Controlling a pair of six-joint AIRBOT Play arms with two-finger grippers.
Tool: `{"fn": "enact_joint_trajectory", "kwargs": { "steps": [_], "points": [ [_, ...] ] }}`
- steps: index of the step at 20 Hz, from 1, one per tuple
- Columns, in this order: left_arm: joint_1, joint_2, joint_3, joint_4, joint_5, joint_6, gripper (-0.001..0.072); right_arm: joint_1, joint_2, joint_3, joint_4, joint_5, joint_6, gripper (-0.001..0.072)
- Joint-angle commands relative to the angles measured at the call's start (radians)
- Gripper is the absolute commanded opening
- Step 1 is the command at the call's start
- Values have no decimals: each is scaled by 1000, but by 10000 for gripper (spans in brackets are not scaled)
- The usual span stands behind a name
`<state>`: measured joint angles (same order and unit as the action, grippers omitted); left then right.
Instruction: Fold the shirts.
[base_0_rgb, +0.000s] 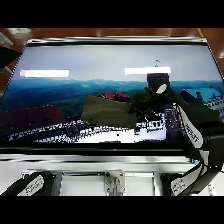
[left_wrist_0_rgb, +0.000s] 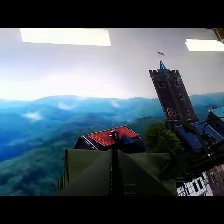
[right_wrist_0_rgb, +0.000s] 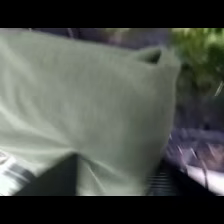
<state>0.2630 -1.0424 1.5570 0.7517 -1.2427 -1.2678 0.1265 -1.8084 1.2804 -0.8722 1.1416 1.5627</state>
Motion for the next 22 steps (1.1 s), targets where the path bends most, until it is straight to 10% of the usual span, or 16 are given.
{"fn": "enact_joint_trajectory", "kwargs": {
  "steps": [1, 6, 22],
  "points": [
    [0, 1, 0, -15, 0, -1, 39, 8, -20, -3, 77, -69, -39, 63],
    [0, 1, 0, -26, 2, 0, 39, -120, 158, 61, 110, -14, -177, 67],
    [-14, 38, 0, -48, -95, -1, 40, -975, 584, 190, -466, 401, 40, 67]
  ]
}}
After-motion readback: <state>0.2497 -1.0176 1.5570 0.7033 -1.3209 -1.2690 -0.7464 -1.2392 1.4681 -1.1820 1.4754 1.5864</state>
